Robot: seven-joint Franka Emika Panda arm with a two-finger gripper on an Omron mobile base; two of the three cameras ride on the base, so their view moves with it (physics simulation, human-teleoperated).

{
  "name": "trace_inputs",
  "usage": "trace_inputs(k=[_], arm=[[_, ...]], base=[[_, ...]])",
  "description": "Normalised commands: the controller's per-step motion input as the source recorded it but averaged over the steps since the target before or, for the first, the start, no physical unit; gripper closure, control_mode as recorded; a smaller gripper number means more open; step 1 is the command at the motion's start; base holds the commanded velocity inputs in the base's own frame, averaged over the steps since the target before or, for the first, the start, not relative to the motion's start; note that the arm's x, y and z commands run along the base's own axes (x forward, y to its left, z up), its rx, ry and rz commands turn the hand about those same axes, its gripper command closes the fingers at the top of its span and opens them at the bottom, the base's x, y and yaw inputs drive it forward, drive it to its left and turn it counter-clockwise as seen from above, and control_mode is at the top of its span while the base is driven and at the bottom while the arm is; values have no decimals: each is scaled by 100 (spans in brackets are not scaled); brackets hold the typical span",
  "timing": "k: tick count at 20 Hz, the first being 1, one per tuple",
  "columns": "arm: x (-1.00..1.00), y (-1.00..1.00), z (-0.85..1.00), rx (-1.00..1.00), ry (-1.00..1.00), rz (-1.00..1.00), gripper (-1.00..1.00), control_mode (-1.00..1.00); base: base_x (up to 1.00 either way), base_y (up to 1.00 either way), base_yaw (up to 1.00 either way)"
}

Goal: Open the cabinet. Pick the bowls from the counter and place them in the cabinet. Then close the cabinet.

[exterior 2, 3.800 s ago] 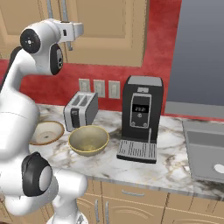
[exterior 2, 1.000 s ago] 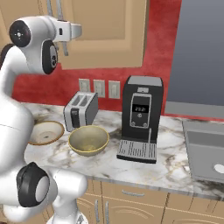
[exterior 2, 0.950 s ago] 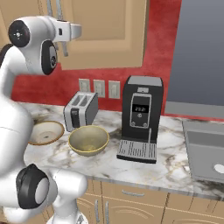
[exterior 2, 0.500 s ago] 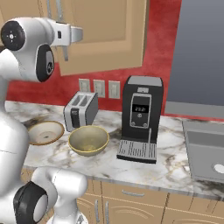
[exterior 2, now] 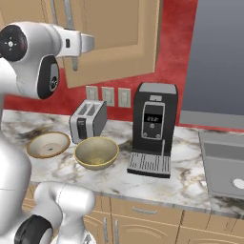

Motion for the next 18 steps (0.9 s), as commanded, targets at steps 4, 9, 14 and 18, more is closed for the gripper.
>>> trace_inputs(k=[4,9,14,18], arm=[[-30,0,-16,0,11,14,100,-100],[-29,0,-16,0,11,18,100,-100],[-37,3,-14,0,15,14,100,-100],[-46,29,-7,0,0,7,100,-100]], base=[[0,0,0],[0,0,0],[0,0,0],[0,0,0]])
